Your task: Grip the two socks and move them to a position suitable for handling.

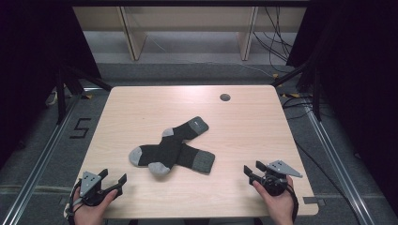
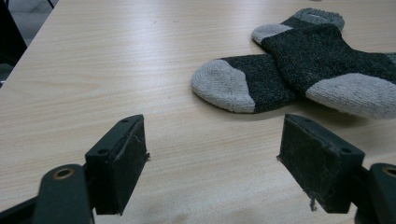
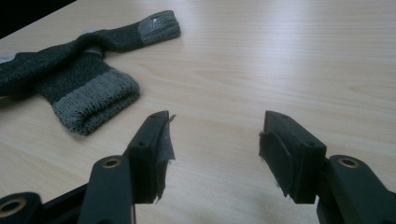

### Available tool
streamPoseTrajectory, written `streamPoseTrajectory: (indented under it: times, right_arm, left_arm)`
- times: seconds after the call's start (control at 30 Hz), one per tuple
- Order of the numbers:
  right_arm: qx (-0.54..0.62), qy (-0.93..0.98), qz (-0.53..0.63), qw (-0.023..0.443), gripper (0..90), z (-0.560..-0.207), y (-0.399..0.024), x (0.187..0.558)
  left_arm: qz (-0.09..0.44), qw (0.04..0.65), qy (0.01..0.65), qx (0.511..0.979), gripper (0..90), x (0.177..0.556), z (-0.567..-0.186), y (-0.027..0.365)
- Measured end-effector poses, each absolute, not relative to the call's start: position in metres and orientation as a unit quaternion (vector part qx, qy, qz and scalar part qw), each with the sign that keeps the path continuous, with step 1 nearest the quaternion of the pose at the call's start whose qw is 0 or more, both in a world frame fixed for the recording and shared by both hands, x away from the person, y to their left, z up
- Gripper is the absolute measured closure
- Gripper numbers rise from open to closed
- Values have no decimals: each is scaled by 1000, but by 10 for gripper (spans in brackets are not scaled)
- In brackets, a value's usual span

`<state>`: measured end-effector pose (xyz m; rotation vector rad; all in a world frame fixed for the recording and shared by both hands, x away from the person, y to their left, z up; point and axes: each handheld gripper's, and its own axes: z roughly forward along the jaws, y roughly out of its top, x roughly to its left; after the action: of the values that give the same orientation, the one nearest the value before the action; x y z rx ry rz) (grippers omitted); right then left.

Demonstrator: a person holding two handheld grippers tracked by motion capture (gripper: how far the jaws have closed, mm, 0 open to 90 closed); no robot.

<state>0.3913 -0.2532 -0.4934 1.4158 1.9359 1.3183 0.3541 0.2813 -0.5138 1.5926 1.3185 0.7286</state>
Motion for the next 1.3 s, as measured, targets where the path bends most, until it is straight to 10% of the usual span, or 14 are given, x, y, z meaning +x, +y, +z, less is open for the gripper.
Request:
streamPoseTrajectory:
  times: [0.97, 1.3]
  right_arm:
    - [470, 745, 436, 184, 476, -464, -213, 397]
    - [438, 774, 426, 167, 479, -452, -176, 412]
  left_arm:
    - [274, 457, 498, 685, 327, 365, -490, 268]
    - [233, 460, 386, 764, 321, 384, -463, 199]
